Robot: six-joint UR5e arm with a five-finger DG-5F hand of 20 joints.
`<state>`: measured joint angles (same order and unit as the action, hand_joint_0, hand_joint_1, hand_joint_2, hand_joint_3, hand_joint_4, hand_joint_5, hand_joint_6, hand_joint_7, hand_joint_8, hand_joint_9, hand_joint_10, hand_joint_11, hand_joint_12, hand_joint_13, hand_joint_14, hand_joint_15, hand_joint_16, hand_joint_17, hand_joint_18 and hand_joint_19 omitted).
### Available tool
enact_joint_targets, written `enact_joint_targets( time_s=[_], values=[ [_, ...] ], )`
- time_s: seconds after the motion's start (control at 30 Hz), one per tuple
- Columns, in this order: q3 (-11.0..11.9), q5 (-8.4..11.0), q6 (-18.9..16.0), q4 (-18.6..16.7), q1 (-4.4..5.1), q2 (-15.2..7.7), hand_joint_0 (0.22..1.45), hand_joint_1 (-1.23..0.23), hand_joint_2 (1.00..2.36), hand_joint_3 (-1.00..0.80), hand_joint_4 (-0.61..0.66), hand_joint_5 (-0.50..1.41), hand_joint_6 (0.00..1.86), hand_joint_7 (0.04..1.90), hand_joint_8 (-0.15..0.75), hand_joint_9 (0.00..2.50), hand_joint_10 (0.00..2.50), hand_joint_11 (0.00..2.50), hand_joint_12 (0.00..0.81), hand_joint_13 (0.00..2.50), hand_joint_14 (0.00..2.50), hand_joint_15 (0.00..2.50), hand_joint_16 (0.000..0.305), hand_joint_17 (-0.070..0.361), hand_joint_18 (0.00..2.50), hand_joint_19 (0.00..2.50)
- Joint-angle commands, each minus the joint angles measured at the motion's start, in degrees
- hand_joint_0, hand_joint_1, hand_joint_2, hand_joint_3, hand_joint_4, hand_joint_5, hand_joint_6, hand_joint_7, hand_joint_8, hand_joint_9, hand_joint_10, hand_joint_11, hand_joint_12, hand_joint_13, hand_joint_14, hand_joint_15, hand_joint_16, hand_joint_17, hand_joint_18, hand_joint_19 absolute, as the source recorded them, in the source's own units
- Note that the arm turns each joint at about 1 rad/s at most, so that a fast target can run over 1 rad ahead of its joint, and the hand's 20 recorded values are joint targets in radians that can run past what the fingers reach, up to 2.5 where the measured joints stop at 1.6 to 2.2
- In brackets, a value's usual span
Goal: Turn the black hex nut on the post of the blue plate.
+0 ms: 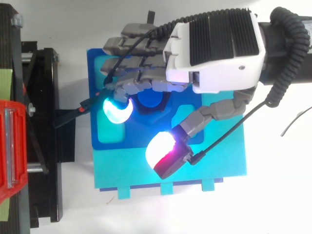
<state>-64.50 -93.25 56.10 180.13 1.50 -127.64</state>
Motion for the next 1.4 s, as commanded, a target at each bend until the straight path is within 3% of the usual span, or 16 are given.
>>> enact_joint_targets(
  time_s=[0.0, 0.7, 1.1, 1.27, 1.37],
  values=[
    [-0.27, -0.09, 0.06, -0.13, -0.27, 0.02, 0.47, -0.34, 1.0, -0.5, 0.2, -0.21, 0.5, 0.84, 0.25, 0.22, 0.0, 0.0, 0.377, 0.0, 0.0, 0.0, 0.059, 0.133, 0.0, 0.06],
    [-0.27, -4.22, 1.47, -0.22, -3.87, 0.02, 0.47, -0.35, 1.0, -0.5, 0.21, -0.21, 0.5, 0.84, 0.248, 0.22, 0.0, 0.0, 0.375, 0.0, 0.0, 0.0, 0.058, 0.131, 0.0, 0.06],
    [-0.27, -7.74, 2.35, -0.48, -7.12, 0.02, 0.47, -0.35, 1.0, -0.5, 0.2, -0.21, 0.5, 0.84, 0.249, 0.22, 0.0, 0.0, 0.376, 0.0, 0.0, 0.0, 0.058, 0.131, 0.0, 0.07],
    [-0.27, -7.74, 2.26, -1.62, -7.3, 0.02, 0.47, -0.35, 1.0, -0.5, 0.2, -0.21, 0.5, 0.84, 0.249, 0.22, 0.0, 0.0, 0.375, 0.0, 0.0, 0.0, 0.058, 0.131, 0.0, 0.06],
    [0.08, -7.65, 2.0, -2.77, -6.86, 0.02, 0.47, -0.35, 1.0, -0.5, 0.2, -0.21, 0.5, 0.84, 0.249, 0.22, 0.0, 0.0, 0.375, 0.0, 0.0, 0.0, 0.058, 0.131, 0.0, 0.07]
  ],
)
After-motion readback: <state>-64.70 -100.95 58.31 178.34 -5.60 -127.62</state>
